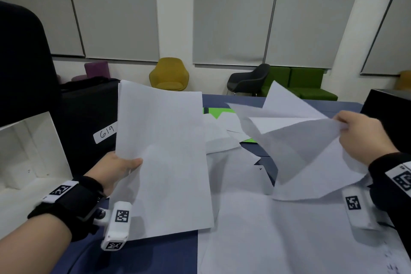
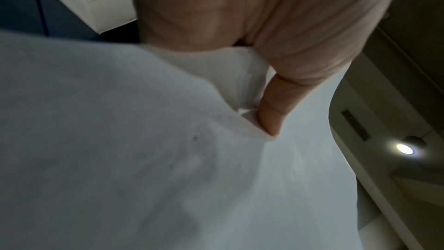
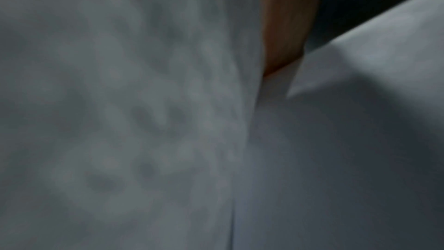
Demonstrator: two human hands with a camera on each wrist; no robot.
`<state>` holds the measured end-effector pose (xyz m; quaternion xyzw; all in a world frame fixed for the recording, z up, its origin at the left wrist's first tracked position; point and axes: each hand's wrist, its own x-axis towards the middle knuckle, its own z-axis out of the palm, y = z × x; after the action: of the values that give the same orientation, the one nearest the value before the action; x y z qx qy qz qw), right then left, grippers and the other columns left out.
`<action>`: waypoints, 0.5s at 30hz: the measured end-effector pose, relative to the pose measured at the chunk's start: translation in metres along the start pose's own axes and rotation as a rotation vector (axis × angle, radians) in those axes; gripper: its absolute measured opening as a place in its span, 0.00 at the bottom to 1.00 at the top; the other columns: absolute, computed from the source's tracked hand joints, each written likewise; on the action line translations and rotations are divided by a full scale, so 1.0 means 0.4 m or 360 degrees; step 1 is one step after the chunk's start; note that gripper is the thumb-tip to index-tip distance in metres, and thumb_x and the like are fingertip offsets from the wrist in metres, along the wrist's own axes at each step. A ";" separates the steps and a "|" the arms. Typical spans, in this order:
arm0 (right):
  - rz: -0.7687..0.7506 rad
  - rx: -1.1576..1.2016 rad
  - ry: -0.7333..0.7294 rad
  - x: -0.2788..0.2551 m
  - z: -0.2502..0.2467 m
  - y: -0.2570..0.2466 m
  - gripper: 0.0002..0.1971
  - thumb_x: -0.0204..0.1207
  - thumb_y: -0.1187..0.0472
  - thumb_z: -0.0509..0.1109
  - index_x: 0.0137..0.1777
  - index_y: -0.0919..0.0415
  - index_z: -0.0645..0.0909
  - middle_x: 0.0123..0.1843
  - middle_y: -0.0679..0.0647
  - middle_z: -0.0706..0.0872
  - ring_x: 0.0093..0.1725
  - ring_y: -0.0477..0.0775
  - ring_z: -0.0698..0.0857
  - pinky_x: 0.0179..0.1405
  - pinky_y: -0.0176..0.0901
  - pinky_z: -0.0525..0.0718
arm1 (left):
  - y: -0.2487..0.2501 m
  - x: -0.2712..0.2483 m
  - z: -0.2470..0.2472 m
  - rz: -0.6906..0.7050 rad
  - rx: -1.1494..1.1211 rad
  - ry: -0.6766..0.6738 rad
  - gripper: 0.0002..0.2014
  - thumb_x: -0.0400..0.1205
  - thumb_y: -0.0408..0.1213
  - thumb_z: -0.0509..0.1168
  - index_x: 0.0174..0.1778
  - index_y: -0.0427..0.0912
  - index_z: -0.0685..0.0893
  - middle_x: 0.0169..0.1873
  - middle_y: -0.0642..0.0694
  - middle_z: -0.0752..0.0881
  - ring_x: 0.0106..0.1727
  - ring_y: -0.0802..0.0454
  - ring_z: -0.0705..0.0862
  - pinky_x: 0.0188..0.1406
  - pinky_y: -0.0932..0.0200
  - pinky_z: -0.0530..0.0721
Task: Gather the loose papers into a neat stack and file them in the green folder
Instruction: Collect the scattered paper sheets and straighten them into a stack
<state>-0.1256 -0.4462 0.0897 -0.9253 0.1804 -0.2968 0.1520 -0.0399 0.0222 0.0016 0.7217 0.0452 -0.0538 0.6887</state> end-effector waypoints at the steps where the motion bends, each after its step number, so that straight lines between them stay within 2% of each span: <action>1: -0.0010 0.0016 0.0070 0.005 -0.009 0.002 0.14 0.73 0.77 0.59 0.46 0.62 0.82 0.45 0.65 0.83 0.46 0.64 0.79 0.46 0.48 0.75 | 0.001 0.000 0.002 -0.0001 -0.0006 -0.0004 0.08 0.82 0.20 0.63 0.51 0.31 0.86 0.50 0.32 0.89 0.51 0.35 0.87 0.58 0.42 0.82; 4: 0.0061 0.0046 0.0154 0.031 -0.032 0.031 0.15 0.73 0.74 0.62 0.55 0.62 0.85 0.50 0.68 0.86 0.52 0.70 0.82 0.51 0.52 0.79 | 0.009 -0.001 0.006 0.0017 -0.0069 -0.0029 0.09 0.82 0.21 0.62 0.52 0.32 0.86 0.50 0.33 0.89 0.52 0.36 0.87 0.57 0.44 0.82; 6: 0.0128 0.0125 0.0134 0.044 -0.047 0.050 0.18 0.71 0.72 0.62 0.57 0.59 0.84 0.49 0.65 0.87 0.49 0.69 0.84 0.49 0.51 0.84 | 0.014 -0.002 0.012 0.0025 -0.0115 -0.0050 0.09 0.82 0.21 0.62 0.53 0.32 0.85 0.48 0.35 0.90 0.50 0.37 0.87 0.54 0.45 0.83; 7: 0.0137 0.0208 0.0137 0.050 -0.053 0.059 0.17 0.70 0.71 0.61 0.56 0.59 0.84 0.47 0.64 0.87 0.46 0.68 0.84 0.44 0.46 0.87 | 0.016 -0.003 0.015 0.0032 -0.0140 -0.0060 0.09 0.82 0.21 0.62 0.53 0.32 0.85 0.45 0.37 0.91 0.47 0.39 0.88 0.51 0.46 0.83; 8: 0.0162 0.0262 0.0137 0.048 -0.056 0.059 0.15 0.69 0.71 0.61 0.52 0.61 0.83 0.43 0.63 0.85 0.43 0.67 0.83 0.35 0.37 0.86 | 0.017 -0.005 0.019 0.0041 -0.0167 -0.0077 0.09 0.82 0.21 0.61 0.52 0.32 0.86 0.43 0.38 0.92 0.44 0.41 0.90 0.49 0.47 0.84; 9: 0.0184 0.0301 0.0127 0.039 -0.060 0.055 0.12 0.69 0.73 0.62 0.48 0.64 0.82 0.39 0.64 0.83 0.39 0.67 0.81 0.25 0.26 0.80 | 0.018 -0.005 0.023 0.0050 -0.0198 -0.0101 0.10 0.82 0.21 0.61 0.52 0.32 0.86 0.43 0.39 0.92 0.42 0.43 0.91 0.47 0.48 0.84; 10: 0.0212 0.0394 0.0100 0.030 -0.059 0.054 0.10 0.69 0.74 0.63 0.46 0.65 0.82 0.38 0.64 0.82 0.38 0.68 0.81 0.19 0.23 0.75 | 0.018 -0.006 0.027 0.0058 -0.0227 -0.0128 0.10 0.82 0.21 0.61 0.53 0.32 0.86 0.45 0.38 0.92 0.41 0.45 0.91 0.48 0.48 0.84; 11: 0.0233 0.0561 0.0055 0.024 -0.052 0.058 0.12 0.67 0.73 0.64 0.46 0.63 0.85 0.38 0.62 0.84 0.40 0.70 0.84 0.22 0.26 0.79 | 0.020 -0.006 0.031 0.0065 -0.0255 -0.0155 0.11 0.82 0.21 0.61 0.54 0.31 0.86 0.47 0.38 0.92 0.42 0.45 0.92 0.50 0.47 0.84; 13: 0.0335 0.0996 -0.0038 -0.002 -0.037 0.053 0.14 0.67 0.73 0.66 0.47 0.58 0.87 0.41 0.60 0.90 0.44 0.69 0.89 0.37 0.47 0.91 | 0.025 -0.006 0.034 0.0077 -0.0295 -0.0196 0.12 0.82 0.21 0.60 0.57 0.32 0.85 0.50 0.37 0.91 0.44 0.45 0.92 0.53 0.46 0.83; 14: 0.0443 0.1200 -0.0064 -0.013 -0.026 0.053 0.12 0.70 0.74 0.67 0.47 0.59 0.87 0.40 0.60 0.91 0.43 0.67 0.90 0.37 0.53 0.92 | 0.029 -0.007 0.034 0.0082 -0.0304 -0.0211 0.12 0.82 0.21 0.60 0.57 0.32 0.85 0.51 0.37 0.91 0.45 0.45 0.92 0.54 0.46 0.83; 15: 0.0539 0.1362 -0.0113 -0.026 -0.015 0.051 0.10 0.74 0.74 0.67 0.48 0.61 0.86 0.36 0.58 0.92 0.38 0.63 0.91 0.33 0.51 0.91 | 0.033 -0.007 0.033 0.0083 -0.0304 -0.0218 0.13 0.82 0.22 0.60 0.59 0.32 0.85 0.52 0.37 0.91 0.47 0.44 0.91 0.56 0.45 0.82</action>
<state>-0.1421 -0.4611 0.0814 -0.7465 0.1849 -0.2837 0.5727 -0.0411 0.0085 0.0144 0.6483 -0.0158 -0.0807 0.7570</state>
